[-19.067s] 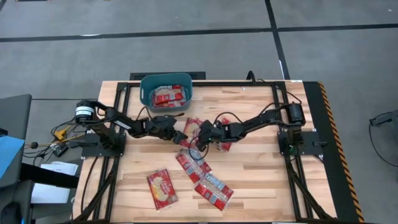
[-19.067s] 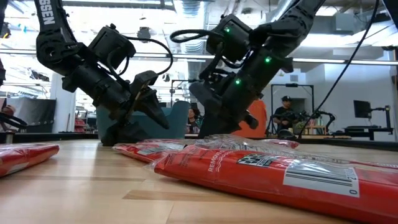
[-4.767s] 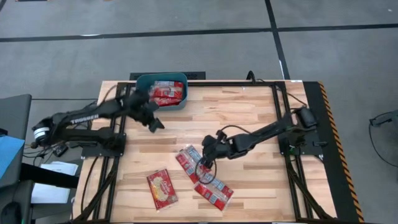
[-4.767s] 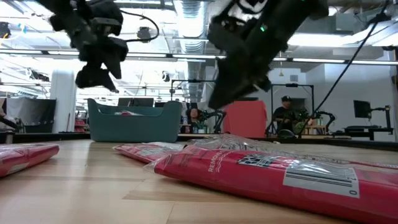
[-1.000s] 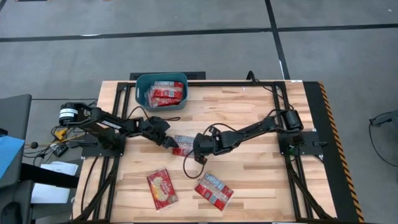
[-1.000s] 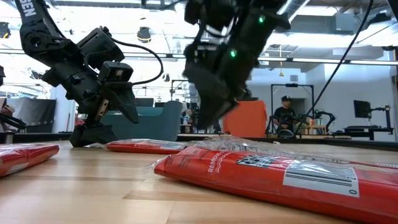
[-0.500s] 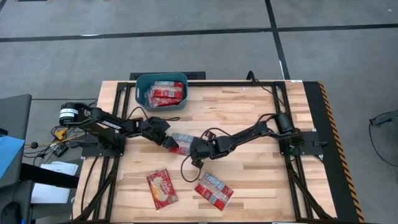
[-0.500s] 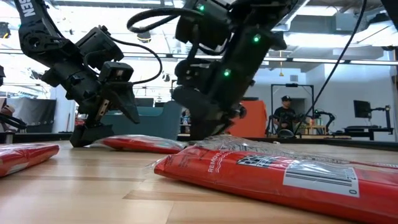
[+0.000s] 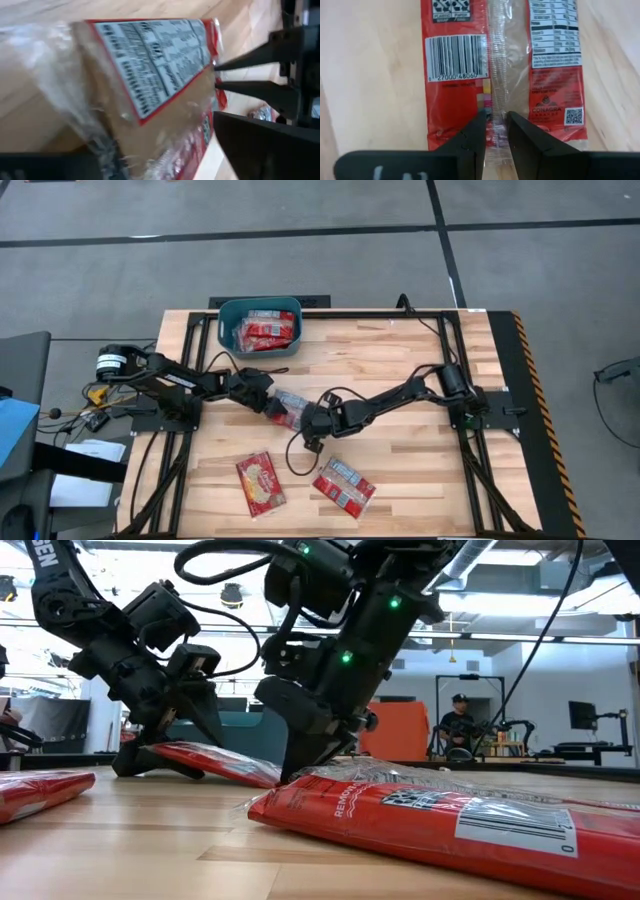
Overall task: Sort popcorn bags into baskets
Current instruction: Put the red popcorn bag into the blue bin
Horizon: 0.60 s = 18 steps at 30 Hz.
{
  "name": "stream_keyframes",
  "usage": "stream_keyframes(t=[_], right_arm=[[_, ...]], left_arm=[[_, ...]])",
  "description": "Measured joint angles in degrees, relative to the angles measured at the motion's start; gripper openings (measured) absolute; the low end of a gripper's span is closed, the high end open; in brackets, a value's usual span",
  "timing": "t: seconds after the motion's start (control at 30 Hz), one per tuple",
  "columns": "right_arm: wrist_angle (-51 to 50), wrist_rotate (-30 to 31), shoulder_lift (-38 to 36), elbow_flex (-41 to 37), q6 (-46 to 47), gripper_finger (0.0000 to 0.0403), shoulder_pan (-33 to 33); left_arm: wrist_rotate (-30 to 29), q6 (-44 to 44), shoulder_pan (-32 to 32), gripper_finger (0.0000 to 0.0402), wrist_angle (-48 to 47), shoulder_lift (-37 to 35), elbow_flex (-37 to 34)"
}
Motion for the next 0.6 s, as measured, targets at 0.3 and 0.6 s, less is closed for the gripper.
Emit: stream_keyframes(t=[0.3,0.6], right_arm=[[-11.9,0.2,0.0,6.0,-0.4,0.0107,1.1],[-31.2,6.4,0.0,11.5,-4.0,0.0107,3.0]], left_arm=[[-2.7,1.5,-0.1,0.0023,0.1,0.0,0.0],[0.9,-2.1,0.3,0.0012,5.1,-3.8,0.0]])
